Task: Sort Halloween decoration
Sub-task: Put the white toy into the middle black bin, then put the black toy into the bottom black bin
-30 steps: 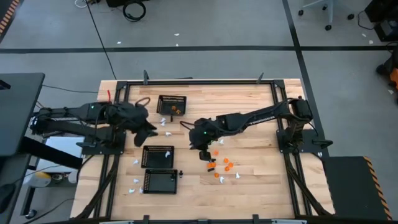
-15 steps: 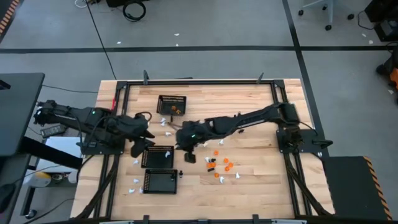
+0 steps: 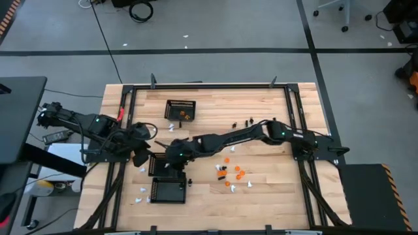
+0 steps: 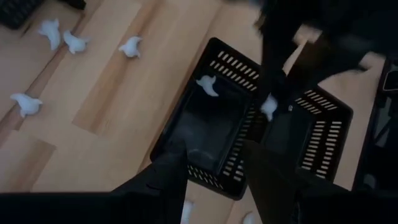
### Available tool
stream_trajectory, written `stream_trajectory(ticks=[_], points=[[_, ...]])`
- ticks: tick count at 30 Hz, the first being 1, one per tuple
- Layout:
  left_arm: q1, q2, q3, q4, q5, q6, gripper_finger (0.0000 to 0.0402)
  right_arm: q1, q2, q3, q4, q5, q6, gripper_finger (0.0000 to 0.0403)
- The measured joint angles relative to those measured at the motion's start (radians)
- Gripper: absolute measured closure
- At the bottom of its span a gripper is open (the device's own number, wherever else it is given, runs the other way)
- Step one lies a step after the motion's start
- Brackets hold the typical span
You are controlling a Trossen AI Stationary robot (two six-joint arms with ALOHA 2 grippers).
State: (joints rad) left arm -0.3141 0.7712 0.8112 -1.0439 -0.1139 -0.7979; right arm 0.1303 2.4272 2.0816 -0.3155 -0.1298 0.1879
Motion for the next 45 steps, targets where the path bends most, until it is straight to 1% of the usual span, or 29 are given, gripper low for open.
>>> stream_trajectory(ticks=[3,6,11,14,16,20,24,27,29,32,36,39,41,43,45], points=[[0.0,0.0,0.0,0.0,-0.019,-0.012,0.0239,-0.001,0.014,0.0,-0.032,-0.025,0.011,0.0328],[0.0,0.0,0.0,0.001,-0.042,-0.029,0.0239,-0.002,0.015,0.0,-0.051,0.003,-0.016,0.0324],[0.0,0.002,-0.001,0.0,-0.081,-0.057,0.0239,-0.003,0.017,-0.001,-0.071,0.01,-0.108,0.0324],[0.0,0.002,-0.001,0.0,-0.095,-0.072,0.0239,-0.006,0.017,-0.001,-0.095,0.037,-0.12,0.0321],[0.0,0.002,-0.001,0.001,-0.104,-0.08,0.0239,-0.014,0.019,-0.002,-0.109,0.026,-0.124,0.0316],[0.0,0.002,-0.001,0.0,-0.11,-0.092,0.0239,-0.036,0.027,-0.002,-0.119,-0.039,-0.119,0.0292],[0.0,0.002,-0.001,0.0,-0.11,-0.09,0.0239,-0.05,0.026,-0.002,-0.111,-0.046,-0.109,0.0258],[0.0,0.002,-0.001,0.0,-0.11,-0.082,0.0239,-0.055,0.011,-0.003,-0.143,-0.048,-0.102,0.0238],[0.0,0.002,-0.001,0.0,-0.11,-0.081,0.0239,-0.061,-0.018,-0.003,-0.182,-0.035,-0.103,0.0231],[0.0,0.002,-0.001,0.0,-0.114,-0.068,0.0239,-0.071,-0.066,-0.002,-0.218,0.03,-0.123,0.023],[0.0,0.002,-0.001,0.0,-0.158,-0.063,0.0239,-0.099,-0.103,-0.002,-0.208,0.082,-0.148,0.0233],[0.001,0.002,-0.001,0.001,-0.171,-0.066,0.0239,-0.135,-0.102,-0.002,-0.217,0.09,-0.128,0.0231],[0.001,0.002,-0.001,0.001,-0.171,-0.069,0.0239,-0.16,-0.077,-0.014,-0.214,0.068,-0.089,0.0225],[0.001,0.002,-0.001,0.001,-0.171,-0.071,0.0239,-0.184,-0.068,-0.046,-0.24,0.033,-0.074,0.0213],[0.0,0.002,-0.001,0.001,-0.171,-0.076,0.0239,-0.199,-0.073,-0.071,-0.238,0.033,-0.042,0.0198]])
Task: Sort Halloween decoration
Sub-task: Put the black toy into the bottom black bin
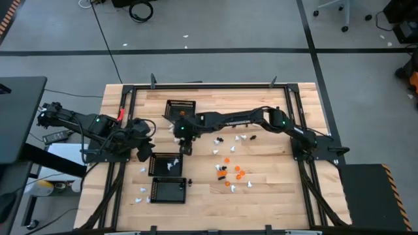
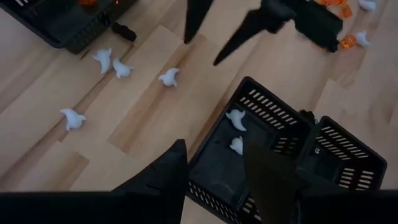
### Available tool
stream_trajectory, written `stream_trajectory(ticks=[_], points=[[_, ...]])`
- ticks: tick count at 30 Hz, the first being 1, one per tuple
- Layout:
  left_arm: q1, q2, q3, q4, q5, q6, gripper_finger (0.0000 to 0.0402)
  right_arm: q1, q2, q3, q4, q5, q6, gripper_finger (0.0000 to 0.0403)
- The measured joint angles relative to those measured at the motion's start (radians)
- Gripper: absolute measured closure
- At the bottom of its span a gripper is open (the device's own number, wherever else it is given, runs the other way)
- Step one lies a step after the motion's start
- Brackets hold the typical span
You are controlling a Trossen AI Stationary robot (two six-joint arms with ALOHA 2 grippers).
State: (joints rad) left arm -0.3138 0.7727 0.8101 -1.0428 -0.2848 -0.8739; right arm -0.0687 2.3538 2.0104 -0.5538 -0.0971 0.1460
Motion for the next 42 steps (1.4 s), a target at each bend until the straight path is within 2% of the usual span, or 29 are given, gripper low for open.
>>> stream_trajectory(ticks=[4,9,16,18,21,27,32,37,39,42], points=[[-0.01,0.0,0.0,0.0,0.018,0.009,0.0239,-0.012,-0.031,-0.004,-0.203,0.006,0.031,0.0172],[-0.028,-0.001,0.0,0.001,0.02,0.073,0.0239,0.009,-0.033,-0.006,-0.438,0.118,-0.006,0.0159],[-0.028,-0.001,0.0,0.045,-0.002,0.119,0.0239,-0.01,-0.05,-0.028,-0.58,0.094,0.072,0.0165],[-0.028,0.0,0.0,0.048,-0.002,0.125,0.0239,-0.014,-0.082,-0.041,-0.579,0.094,0.062,0.0168],[-0.028,-0.001,0.0,0.048,-0.01,0.124,0.0239,-0.016,-0.163,-0.138,-0.538,0.126,0.034,0.0169],[-0.026,-0.001,0.0,0.06,-0.091,0.046,0.0239,-0.094,-0.456,-0.578,-0.204,0.158,0.084,0.017],[-0.026,0.0,0.0,0.127,-0.25,0.025,0.0239,-0.175,-0.62,-0.845,-0.128,0.164,0.155,0.0166],[-0.026,0.0,0.0,0.203,-0.437,0.028,0.0239,-0.284,-0.662,-0.939,-0.172,0.175,0.241,0.0148],[-0.019,0.0,0.0,0.236,-0.482,0.025,0.0239,-0.326,-0.663,-0.942,-0.228,0.176,0.297,0.0139],[0.006,0.0,0.0,0.274,-0.508,0.034,0.0239,-0.375,-0.658,-0.943,-0.266,0.176,0.267,0.013]])
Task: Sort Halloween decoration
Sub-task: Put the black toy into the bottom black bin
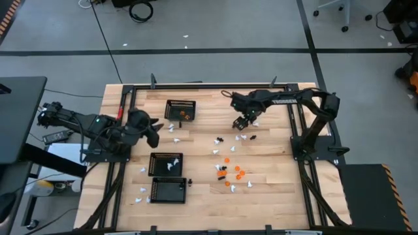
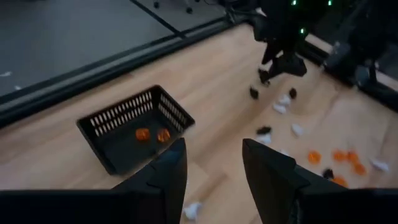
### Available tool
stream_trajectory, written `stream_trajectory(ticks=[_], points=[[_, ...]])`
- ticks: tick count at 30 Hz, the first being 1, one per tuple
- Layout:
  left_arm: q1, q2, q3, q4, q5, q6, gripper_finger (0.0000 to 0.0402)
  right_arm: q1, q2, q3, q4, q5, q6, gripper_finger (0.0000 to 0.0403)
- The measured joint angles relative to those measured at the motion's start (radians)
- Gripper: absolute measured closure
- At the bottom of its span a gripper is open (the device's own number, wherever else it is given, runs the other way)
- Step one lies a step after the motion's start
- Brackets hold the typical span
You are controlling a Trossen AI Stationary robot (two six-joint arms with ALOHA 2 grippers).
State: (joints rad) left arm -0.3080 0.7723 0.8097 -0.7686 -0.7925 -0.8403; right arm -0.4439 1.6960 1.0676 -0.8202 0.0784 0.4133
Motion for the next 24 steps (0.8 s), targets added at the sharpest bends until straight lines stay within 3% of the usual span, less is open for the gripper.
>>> stream_trajectory(ticks=[8,24], points=[[0.077,0.0,0.0,0.017,0.02,0.043,0.0239,-0.038,0.002,0.0,0.016,-0.057,-0.031,0.0145],[0.093,0.0,0.0,0.018,0.038,0.123,0.0239,0.058,-0.002,-0.165,0.231,0.011,0.039,0.0207]])
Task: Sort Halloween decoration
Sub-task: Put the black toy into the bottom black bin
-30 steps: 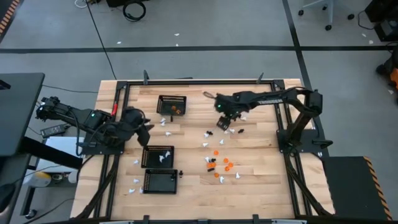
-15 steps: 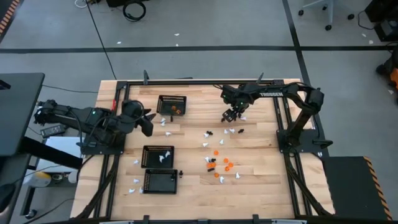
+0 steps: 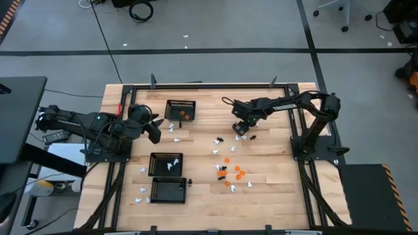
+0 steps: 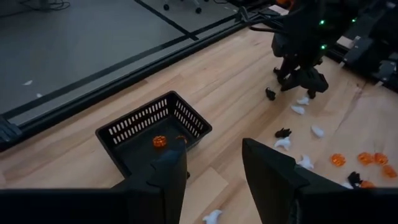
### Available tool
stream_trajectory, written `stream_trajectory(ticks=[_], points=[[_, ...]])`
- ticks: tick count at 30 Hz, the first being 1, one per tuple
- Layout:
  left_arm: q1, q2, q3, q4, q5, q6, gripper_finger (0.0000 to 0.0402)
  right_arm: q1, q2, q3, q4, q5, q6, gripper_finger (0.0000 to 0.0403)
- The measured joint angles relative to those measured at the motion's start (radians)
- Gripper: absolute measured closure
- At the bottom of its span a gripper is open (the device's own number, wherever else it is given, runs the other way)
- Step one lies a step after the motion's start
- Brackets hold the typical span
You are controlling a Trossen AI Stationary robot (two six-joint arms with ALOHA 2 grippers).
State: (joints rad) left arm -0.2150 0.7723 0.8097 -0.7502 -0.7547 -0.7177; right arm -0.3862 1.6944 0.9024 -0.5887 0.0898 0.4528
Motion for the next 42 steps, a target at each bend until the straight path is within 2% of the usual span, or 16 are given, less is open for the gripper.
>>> stream_trajectory(ticks=[12,21,30,34,38,42], points=[[0.0,0.0,0.0,-0.001,0.0,0.0,0.0239,0.001,0.003,-0.004,-0.022,-0.017,-0.055,0.0301],[0.0,0.0,0.0,-0.001,0.0,0.0,0.0239,0.001,0.008,0.057,-0.018,-0.143,-0.123,0.0384],[0.0,0.0,0.0,-0.002,0.0,0.0,0.0239,0.002,0.008,0.062,0.03,-0.273,-0.114,0.0388],[0.0,0.0,0.001,-0.002,0.0,0.001,0.0239,0.002,0.007,0.062,0.08,-0.374,-0.104,0.0388],[0.0,0.0,0.001,-0.002,0.0,0.005,0.0239,0.026,0.007,0.063,0.193,-0.512,-0.05,0.0388],[0.0,0.0,0.001,-0.002,0.0,0.003,0.0239,0.091,0.006,0.063,0.391,-0.563,0.046,0.0387]])
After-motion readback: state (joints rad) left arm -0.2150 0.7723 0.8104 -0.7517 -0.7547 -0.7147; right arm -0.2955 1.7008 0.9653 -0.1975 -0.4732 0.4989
